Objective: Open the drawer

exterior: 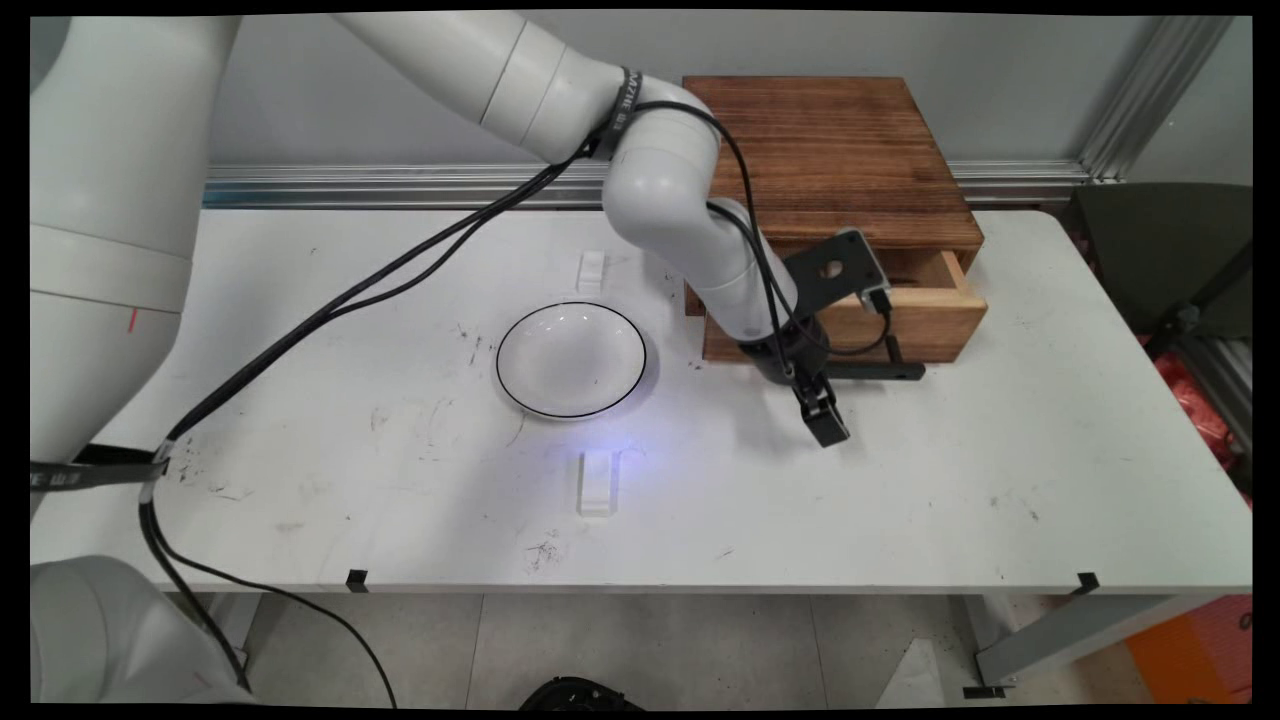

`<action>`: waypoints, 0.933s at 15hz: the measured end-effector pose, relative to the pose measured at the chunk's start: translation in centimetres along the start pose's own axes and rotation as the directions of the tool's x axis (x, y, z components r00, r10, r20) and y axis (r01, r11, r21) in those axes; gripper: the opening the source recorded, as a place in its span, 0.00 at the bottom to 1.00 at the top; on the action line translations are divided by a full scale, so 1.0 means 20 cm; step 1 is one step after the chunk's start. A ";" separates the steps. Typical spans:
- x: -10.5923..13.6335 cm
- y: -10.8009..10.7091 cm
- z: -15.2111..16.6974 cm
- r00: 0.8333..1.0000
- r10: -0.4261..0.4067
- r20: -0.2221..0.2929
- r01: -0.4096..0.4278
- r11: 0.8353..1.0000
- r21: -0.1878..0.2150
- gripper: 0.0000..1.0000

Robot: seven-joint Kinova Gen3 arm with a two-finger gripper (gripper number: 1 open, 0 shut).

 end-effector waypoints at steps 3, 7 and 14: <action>-0.01 0.07 -0.01 1.000 -0.005 0.007 0.005 1.000 -0.022 1.00; -0.02 0.17 -0.02 1.000 -0.010 0.011 0.010 0.999 -0.048 1.00; -0.02 0.30 -0.03 1.000 -0.013 0.010 0.014 0.997 -0.076 1.00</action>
